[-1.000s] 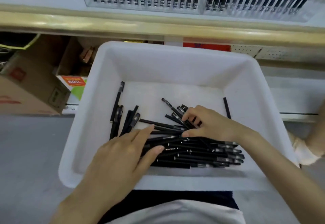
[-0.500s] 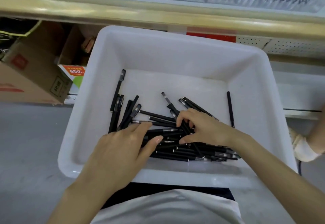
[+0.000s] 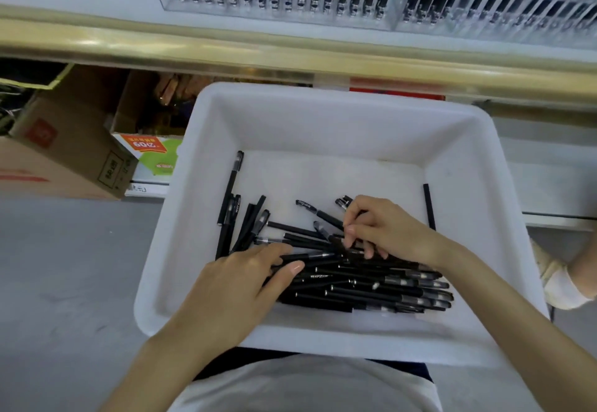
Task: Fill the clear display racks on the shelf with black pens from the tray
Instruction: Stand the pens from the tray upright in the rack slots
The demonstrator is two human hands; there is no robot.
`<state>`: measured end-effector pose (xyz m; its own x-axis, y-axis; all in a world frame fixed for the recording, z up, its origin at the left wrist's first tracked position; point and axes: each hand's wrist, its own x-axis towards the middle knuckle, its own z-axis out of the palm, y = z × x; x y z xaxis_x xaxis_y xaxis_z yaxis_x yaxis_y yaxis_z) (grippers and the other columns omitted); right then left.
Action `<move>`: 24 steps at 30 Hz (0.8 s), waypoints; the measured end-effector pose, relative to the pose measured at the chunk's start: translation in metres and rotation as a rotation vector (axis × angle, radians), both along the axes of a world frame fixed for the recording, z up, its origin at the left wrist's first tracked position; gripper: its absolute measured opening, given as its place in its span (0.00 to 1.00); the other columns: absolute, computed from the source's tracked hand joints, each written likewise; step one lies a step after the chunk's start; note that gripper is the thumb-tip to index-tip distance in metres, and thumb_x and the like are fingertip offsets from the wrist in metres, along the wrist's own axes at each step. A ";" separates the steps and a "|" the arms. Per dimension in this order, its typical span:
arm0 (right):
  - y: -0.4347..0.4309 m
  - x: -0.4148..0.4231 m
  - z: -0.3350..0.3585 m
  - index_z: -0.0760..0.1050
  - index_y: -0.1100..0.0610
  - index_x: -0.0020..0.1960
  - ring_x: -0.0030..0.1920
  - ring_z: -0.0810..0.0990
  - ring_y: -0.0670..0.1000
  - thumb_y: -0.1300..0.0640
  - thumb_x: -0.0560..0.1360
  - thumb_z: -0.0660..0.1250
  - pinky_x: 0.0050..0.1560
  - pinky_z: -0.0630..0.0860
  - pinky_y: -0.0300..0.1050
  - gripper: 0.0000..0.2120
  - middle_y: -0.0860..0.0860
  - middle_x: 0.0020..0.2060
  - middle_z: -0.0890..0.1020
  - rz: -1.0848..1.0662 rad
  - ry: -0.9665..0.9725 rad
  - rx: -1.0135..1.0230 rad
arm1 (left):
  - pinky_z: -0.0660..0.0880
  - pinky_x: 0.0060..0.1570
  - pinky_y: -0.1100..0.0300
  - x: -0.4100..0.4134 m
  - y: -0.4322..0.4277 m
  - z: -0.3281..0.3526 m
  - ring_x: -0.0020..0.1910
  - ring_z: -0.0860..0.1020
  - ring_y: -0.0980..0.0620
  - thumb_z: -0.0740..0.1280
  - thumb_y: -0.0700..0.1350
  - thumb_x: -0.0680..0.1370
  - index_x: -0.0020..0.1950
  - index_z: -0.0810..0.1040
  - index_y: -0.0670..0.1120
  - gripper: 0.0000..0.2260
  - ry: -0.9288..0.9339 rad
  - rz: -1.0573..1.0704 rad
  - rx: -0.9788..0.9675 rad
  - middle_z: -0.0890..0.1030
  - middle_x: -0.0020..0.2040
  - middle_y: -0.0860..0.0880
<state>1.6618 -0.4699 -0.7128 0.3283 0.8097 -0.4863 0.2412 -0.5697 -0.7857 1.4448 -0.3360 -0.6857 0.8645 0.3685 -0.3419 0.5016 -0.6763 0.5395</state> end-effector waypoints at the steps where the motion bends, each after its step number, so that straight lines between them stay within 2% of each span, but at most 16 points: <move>1: 0.002 0.002 0.004 0.69 0.57 0.47 0.28 0.77 0.49 0.64 0.79 0.62 0.26 0.69 0.40 0.04 0.52 0.38 0.85 -0.013 0.012 0.017 | 0.73 0.55 0.61 0.005 0.004 0.002 0.54 0.77 0.64 0.41 0.72 0.70 0.68 0.70 0.61 0.34 -0.003 0.026 -0.040 0.77 0.58 0.65; 4: 0.006 0.005 0.023 0.67 0.59 0.49 0.29 0.77 0.51 0.66 0.79 0.62 0.27 0.70 0.41 0.05 0.54 0.39 0.85 -0.131 0.105 0.118 | 0.74 0.53 0.67 0.032 0.022 0.010 0.49 0.77 0.68 0.51 0.72 0.74 0.67 0.69 0.62 0.27 -0.115 0.262 -0.263 0.77 0.53 0.66; 5: 0.006 0.005 0.032 0.67 0.60 0.51 0.30 0.76 0.52 0.67 0.79 0.62 0.27 0.70 0.41 0.05 0.54 0.39 0.85 -0.170 0.146 0.153 | 0.74 0.49 0.70 0.044 0.027 0.014 0.46 0.78 0.68 0.54 0.69 0.75 0.65 0.70 0.60 0.23 -0.181 0.374 -0.374 0.78 0.52 0.63; 7: 0.007 0.005 0.050 0.67 0.61 0.53 0.31 0.77 0.53 0.67 0.78 0.62 0.29 0.71 0.40 0.05 0.55 0.40 0.85 -0.203 0.214 0.217 | 0.77 0.41 0.67 0.070 0.036 0.028 0.39 0.80 0.63 0.60 0.56 0.78 0.62 0.75 0.53 0.16 -0.314 0.547 -0.562 0.81 0.49 0.55; 9: 0.007 0.007 0.065 0.68 0.61 0.54 0.32 0.78 0.53 0.66 0.78 0.62 0.30 0.73 0.41 0.06 0.56 0.42 0.84 -0.203 0.248 0.269 | 0.77 0.35 0.65 0.093 0.040 0.045 0.34 0.79 0.59 0.62 0.46 0.80 0.59 0.79 0.47 0.11 -0.426 0.597 -0.656 0.82 0.45 0.51; 12: 0.007 0.013 0.080 0.70 0.60 0.55 0.33 0.80 0.54 0.65 0.78 0.63 0.34 0.75 0.42 0.07 0.58 0.43 0.84 -0.222 0.256 0.329 | 0.76 0.33 0.67 0.120 0.041 0.066 0.33 0.77 0.59 0.64 0.41 0.79 0.53 0.82 0.43 0.08 -0.557 0.580 -0.679 0.81 0.42 0.49; 14: 0.007 0.018 0.088 0.73 0.60 0.53 0.36 0.82 0.54 0.66 0.77 0.64 0.39 0.78 0.44 0.05 0.58 0.42 0.85 -0.250 0.224 0.361 | 0.77 0.35 0.66 0.135 0.041 0.078 0.33 0.78 0.60 0.65 0.40 0.79 0.49 0.83 0.43 0.07 -0.593 0.537 -0.695 0.82 0.39 0.50; 17: 0.009 0.031 0.098 0.79 0.59 0.47 0.43 0.84 0.51 0.61 0.75 0.68 0.47 0.78 0.51 0.02 0.55 0.41 0.85 -0.256 0.054 0.381 | 0.76 0.38 0.68 0.157 0.039 0.099 0.37 0.79 0.60 0.66 0.40 0.77 0.48 0.83 0.48 0.07 -0.614 0.369 -0.685 0.84 0.41 0.51; 19: 0.012 0.044 0.109 0.81 0.55 0.45 0.44 0.83 0.50 0.58 0.74 0.71 0.45 0.76 0.51 0.02 0.51 0.40 0.85 -0.248 -0.089 0.401 | 0.76 0.40 0.69 0.173 0.037 0.116 0.42 0.80 0.60 0.67 0.42 0.76 0.48 0.83 0.51 0.07 -0.644 0.247 -0.642 0.84 0.43 0.53; 21: 0.013 0.058 0.122 0.81 0.54 0.44 0.41 0.82 0.49 0.59 0.73 0.72 0.39 0.76 0.45 0.02 0.50 0.39 0.85 -0.274 -0.137 0.464 | 0.77 0.45 0.67 0.191 0.036 0.133 0.46 0.81 0.58 0.69 0.45 0.74 0.48 0.83 0.53 0.06 -0.695 0.162 -0.586 0.85 0.45 0.56; 24: 0.011 0.081 0.144 0.77 0.54 0.43 0.38 0.81 0.53 0.62 0.73 0.72 0.38 0.79 0.43 0.05 0.50 0.37 0.84 -0.285 -0.216 0.535 | 0.76 0.51 0.63 0.217 0.041 0.150 0.49 0.80 0.60 0.67 0.51 0.74 0.51 0.81 0.57 0.07 -0.812 0.081 -0.373 0.84 0.47 0.59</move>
